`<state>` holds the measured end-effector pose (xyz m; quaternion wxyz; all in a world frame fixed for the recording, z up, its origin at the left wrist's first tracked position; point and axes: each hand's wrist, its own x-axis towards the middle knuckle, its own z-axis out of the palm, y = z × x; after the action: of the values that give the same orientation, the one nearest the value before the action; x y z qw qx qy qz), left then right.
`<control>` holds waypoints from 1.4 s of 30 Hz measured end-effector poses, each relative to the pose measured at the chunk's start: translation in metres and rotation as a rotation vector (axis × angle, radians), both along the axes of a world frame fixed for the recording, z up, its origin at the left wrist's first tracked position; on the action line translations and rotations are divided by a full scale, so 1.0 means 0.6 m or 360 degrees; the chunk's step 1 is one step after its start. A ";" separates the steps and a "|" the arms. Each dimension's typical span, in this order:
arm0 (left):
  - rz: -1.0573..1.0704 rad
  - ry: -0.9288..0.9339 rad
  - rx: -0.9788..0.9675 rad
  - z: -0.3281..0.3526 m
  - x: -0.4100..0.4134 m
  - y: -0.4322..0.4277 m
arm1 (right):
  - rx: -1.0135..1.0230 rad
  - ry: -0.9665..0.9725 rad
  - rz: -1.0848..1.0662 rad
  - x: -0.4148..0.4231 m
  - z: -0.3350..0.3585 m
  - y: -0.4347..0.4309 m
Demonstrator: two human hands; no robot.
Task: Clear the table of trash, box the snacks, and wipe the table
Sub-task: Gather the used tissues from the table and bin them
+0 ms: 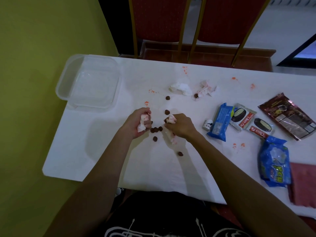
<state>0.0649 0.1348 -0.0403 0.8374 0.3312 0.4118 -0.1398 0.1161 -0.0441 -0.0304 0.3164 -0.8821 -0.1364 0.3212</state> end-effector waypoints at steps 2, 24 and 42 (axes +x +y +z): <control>-0.0125 0.0063 0.0204 0.000 0.005 -0.010 | -0.0008 -0.0039 -0.0055 0.002 -0.004 -0.003; -0.0710 -0.0210 0.0376 0.023 0.097 -0.056 | 0.0113 -0.0500 -0.0420 0.015 0.010 0.019; -0.1512 -0.0386 0.2033 -0.002 0.328 -0.080 | -0.0374 -0.0257 -0.0424 0.270 -0.031 -0.092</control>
<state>0.2617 0.0865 -0.0413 0.3762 0.8987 0.1335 -0.1816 0.2781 -0.0992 -0.0487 0.2390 -0.9461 -0.0048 0.2185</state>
